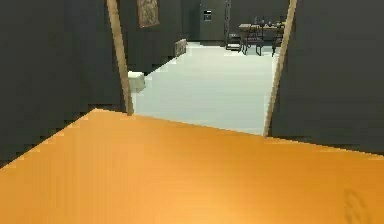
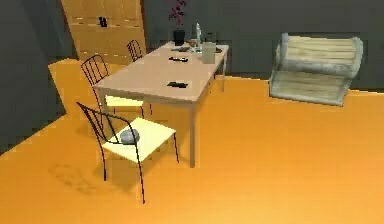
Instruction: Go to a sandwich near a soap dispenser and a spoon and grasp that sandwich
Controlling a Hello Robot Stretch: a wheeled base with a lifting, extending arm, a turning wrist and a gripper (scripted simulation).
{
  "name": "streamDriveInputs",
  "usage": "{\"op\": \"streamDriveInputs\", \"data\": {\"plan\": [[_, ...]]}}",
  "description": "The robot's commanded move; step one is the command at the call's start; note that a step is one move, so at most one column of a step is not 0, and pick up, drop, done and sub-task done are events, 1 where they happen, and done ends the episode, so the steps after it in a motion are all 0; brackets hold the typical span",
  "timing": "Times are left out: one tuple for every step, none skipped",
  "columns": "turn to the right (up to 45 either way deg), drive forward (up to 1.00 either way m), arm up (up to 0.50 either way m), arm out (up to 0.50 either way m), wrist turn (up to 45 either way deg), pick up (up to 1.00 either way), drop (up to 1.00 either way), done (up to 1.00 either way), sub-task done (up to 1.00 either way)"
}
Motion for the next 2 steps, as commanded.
{"op": "streamDriveInputs", "data": {"plan": [[0.0, 1.00, 0.00, 0.00, 0.0, 0.00, 0.00, 0.00, 0.00], [0.0, 0.85, 0.00, 0.00, 0.0, 0.00, 0.00, 0.00, 0.00]]}}
